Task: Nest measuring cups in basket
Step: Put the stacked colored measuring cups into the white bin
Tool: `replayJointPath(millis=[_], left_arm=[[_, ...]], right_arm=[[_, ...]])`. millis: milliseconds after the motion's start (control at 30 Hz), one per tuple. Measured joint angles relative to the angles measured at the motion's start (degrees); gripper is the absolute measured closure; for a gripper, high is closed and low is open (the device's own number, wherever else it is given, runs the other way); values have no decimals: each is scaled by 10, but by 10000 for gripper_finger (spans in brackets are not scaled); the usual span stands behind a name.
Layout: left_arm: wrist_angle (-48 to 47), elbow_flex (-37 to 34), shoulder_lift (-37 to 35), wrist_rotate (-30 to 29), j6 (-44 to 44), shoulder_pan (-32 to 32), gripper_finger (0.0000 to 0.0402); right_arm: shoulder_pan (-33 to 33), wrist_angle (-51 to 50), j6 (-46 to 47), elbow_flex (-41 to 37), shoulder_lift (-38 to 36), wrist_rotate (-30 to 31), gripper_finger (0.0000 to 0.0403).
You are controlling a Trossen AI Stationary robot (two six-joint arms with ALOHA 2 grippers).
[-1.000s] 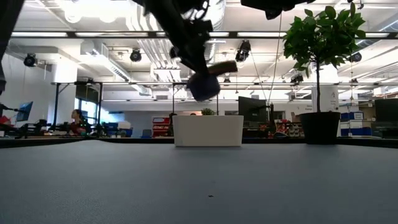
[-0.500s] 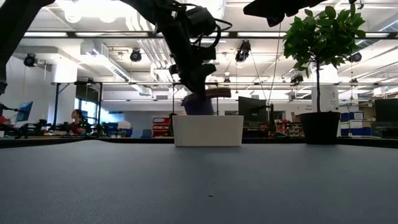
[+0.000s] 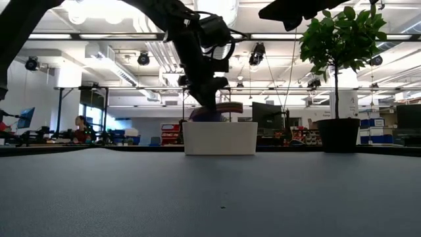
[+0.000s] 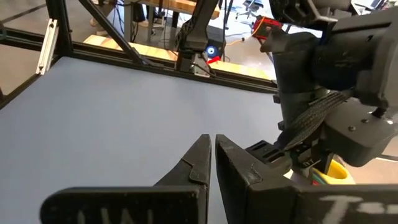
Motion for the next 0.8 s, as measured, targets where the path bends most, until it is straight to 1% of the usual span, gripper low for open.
replayJointPath(millis=[233, 367, 500, 567, 667, 800], left_arm=[[1, -20, 0, 0, -7, 0, 320], [21, -20, 0, 3, -8, 0, 320], [58, -20, 9, 34, 0, 0, 322], [48, -13, 21, 39, 1, 0, 323], [29, -5, 34, 36, 2, 0, 323], [25, -3, 36, 11, 3, 1, 324]], right_arm=[[0, 0, 0, 0, 0, 0, 390], [0, 1, -2, 0, 0, 0, 390], [0, 1, -3, 0, 0, 0, 390], [0, 2, -3, 0, 0, 0, 390], [0, 2, -3, 0, 0, 0, 390], [0, 2, -4, 0, 0, 0, 390]])
